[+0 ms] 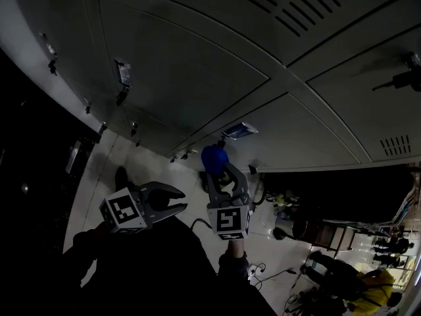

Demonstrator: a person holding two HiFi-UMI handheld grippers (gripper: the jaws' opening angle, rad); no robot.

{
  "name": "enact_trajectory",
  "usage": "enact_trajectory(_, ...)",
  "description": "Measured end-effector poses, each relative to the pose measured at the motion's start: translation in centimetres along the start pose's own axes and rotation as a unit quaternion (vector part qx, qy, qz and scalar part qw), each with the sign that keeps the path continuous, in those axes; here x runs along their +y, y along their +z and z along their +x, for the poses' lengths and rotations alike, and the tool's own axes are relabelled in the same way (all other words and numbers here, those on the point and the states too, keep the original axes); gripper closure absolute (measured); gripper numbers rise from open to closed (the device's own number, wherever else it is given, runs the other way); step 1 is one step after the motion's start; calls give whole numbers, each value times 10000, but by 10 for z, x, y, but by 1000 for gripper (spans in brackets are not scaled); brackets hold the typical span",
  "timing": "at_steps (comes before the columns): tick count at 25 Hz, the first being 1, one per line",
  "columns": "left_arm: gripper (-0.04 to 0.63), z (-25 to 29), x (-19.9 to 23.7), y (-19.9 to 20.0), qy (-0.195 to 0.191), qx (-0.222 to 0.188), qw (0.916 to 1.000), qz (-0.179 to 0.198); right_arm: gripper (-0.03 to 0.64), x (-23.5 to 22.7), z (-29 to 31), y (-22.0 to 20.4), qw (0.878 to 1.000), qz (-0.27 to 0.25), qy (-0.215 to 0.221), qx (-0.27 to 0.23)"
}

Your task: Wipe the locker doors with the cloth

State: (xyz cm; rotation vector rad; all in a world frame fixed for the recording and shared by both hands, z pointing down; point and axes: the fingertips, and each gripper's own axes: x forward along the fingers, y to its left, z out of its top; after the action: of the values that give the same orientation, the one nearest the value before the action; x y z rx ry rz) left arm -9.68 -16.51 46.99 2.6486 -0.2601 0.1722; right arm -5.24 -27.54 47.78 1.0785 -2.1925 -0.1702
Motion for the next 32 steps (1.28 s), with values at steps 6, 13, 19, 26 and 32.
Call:
enact_trajectory(6,523,-13,12,5,-59,118,9999,48,499,1,14,-17,9985,422,-337,30)
enact_trajectory(13,523,-21,14,8,37,123,9999,86,499,-18,48,-41,9957,286,-828,310)
enact_trajectory(19,523,-27,10,9,272,91,9995,136,499,-4,84,-71,9969,312,-472,552)
enact_trajectory(26,523,-19,-7,8,453,-14,9988,187,499,9,76,-79,9981,136,-102,594)
enact_trajectory(32,523,-3,-15,4,449,-231,9977,447,497,-10,0,-30,9998,-179,-34,125)
